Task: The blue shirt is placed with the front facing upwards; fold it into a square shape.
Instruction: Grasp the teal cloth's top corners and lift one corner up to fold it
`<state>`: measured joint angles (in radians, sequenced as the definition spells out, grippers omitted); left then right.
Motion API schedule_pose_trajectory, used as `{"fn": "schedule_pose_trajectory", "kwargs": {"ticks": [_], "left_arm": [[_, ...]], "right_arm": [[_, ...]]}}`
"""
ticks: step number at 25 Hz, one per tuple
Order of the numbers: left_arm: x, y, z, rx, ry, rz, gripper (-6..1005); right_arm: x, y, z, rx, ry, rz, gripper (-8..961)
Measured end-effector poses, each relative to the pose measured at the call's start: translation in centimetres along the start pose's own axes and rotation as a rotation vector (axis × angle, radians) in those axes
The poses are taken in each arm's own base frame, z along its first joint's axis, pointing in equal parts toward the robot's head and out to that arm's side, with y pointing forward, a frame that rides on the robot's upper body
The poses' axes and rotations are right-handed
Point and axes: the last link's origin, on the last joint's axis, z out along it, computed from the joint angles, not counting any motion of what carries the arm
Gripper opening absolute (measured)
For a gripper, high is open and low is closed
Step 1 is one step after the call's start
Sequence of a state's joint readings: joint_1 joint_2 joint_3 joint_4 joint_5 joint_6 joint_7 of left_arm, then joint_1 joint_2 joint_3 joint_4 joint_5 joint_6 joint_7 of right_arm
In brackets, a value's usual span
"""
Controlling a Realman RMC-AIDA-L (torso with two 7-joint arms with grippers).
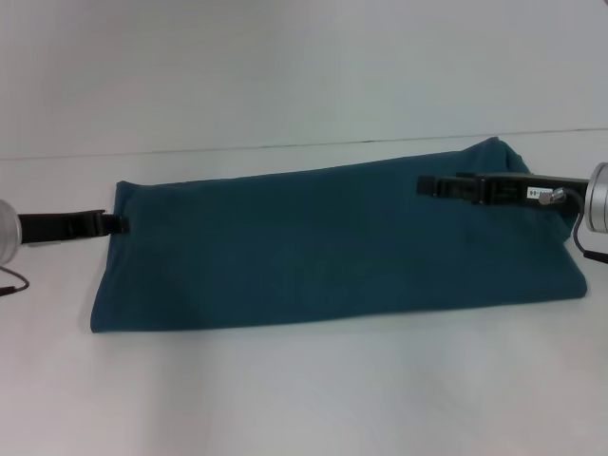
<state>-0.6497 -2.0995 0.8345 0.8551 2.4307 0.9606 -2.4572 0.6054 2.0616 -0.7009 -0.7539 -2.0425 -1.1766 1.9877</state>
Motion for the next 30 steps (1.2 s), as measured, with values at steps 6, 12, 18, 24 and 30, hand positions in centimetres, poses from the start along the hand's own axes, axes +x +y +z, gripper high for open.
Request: {"fn": "schedule_pose_trajectory", "kwargs": {"ticks": [6,12,18,24,30], "left_arm": [[-0.5,-0.6,0.2,0.003,-0.059,-0.065,359],[-0.8,-0.7,0.5,0.006,-0.083,-0.073,636],[-0.9,-1.1,0.7,0.033,-0.086,-0.063,846],[-1.3,-1.1,1.6,0.033,-0.123,-0.073,843],[-1.4,-1.2,2.1,0.049,-0.124,-0.075,841]], "right_arm": [[0.1,0.0,-0.1,-0.001,0.005,0.001,913],[0.1,0.0,-0.1,-0.002,0.008,0.0,913],[0.1,0.0,-0.1,-0.002,0.009,0.0,912],[0.0,0.0,0.0,-0.003,0.009,-0.003,911],[-0.2,0.0,0.0,-0.001,0.008,-0.007,911]]}}
